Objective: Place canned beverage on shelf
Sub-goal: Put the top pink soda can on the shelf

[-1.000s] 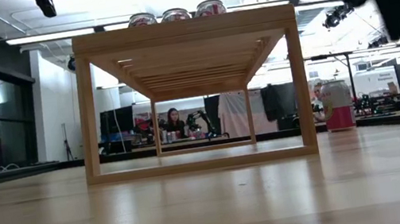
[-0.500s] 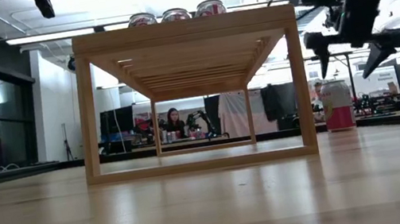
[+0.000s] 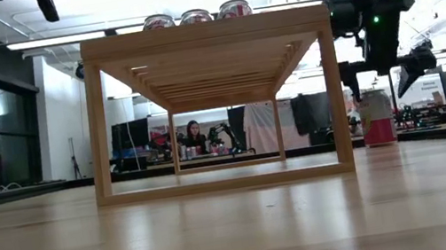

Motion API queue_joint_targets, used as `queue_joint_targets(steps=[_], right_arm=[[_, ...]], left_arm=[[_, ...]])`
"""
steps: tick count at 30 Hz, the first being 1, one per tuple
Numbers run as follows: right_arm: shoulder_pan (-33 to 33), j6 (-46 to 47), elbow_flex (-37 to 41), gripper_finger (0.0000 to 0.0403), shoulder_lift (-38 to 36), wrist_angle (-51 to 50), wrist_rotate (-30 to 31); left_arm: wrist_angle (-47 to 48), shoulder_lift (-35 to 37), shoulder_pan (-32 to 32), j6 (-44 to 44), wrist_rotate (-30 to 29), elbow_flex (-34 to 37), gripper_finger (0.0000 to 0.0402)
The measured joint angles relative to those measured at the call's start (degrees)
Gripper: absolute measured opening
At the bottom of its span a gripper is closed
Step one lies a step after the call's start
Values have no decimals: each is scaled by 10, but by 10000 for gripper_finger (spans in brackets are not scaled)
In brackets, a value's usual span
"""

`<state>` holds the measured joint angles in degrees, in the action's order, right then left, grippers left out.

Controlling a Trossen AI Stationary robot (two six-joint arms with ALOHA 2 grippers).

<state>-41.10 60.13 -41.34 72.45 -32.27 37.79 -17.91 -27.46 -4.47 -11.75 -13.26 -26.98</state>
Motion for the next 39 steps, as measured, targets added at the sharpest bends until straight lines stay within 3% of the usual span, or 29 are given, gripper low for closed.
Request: queue_joint_targets(steps=[14,18,21,23,30,34,39], right_arm=[[-52,-111,0,374,67,78,-30],[-60,-155,0,333,59,64,-58],[-53,-206,-12,274,37,9,-75],[-37,-238,-26,264,9,-39,-71],[95,-292,-111,264,-131,-178,-90],[204,-306,-180,264,-184,-223,-163],[361,-317,-257,264,-189,-224,-281]], left_arm=[[0,0,0,-2,-27,0,75],[0,0,0,-2,-28,0,85],[0,0,0,-1,-28,0,88],[0,0,0,-1,-29,0,88],[-1,0,0,-1,-34,0,88],[-1,0,0,-1,-34,0,88],[-1,0,0,-1,-36,0,88]])
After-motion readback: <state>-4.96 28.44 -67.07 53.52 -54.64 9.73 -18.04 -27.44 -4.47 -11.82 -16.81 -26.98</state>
